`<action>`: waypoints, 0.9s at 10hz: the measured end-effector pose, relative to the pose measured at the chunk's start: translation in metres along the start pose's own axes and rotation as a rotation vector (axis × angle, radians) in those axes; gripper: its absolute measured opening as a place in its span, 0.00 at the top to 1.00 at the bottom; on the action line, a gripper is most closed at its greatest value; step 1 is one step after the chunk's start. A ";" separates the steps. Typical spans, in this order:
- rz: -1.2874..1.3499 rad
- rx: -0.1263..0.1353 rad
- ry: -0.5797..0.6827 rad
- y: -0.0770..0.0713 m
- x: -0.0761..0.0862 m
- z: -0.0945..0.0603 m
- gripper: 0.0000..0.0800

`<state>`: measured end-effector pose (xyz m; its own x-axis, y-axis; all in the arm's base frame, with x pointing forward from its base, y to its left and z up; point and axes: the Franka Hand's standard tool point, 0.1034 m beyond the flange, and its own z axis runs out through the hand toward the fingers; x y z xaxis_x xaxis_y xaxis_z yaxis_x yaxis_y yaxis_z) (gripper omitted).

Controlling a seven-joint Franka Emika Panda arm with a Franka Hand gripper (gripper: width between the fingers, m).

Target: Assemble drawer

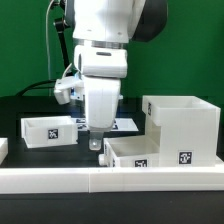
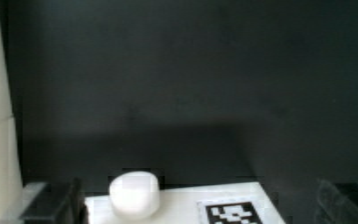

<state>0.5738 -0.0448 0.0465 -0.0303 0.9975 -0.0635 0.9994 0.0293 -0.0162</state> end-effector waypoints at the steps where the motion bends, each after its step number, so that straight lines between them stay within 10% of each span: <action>1: -0.001 0.001 0.000 -0.001 -0.005 0.000 0.19; 9: 0.032 0.027 0.226 -0.001 -0.014 0.028 0.19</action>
Offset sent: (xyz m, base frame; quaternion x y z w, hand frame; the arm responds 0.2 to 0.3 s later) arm 0.0185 0.0189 -0.0160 0.0084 0.1666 -0.0230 0.9857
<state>0.5732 -0.0608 0.0190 0.0089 0.9870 0.1606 0.9990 -0.0017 -0.0449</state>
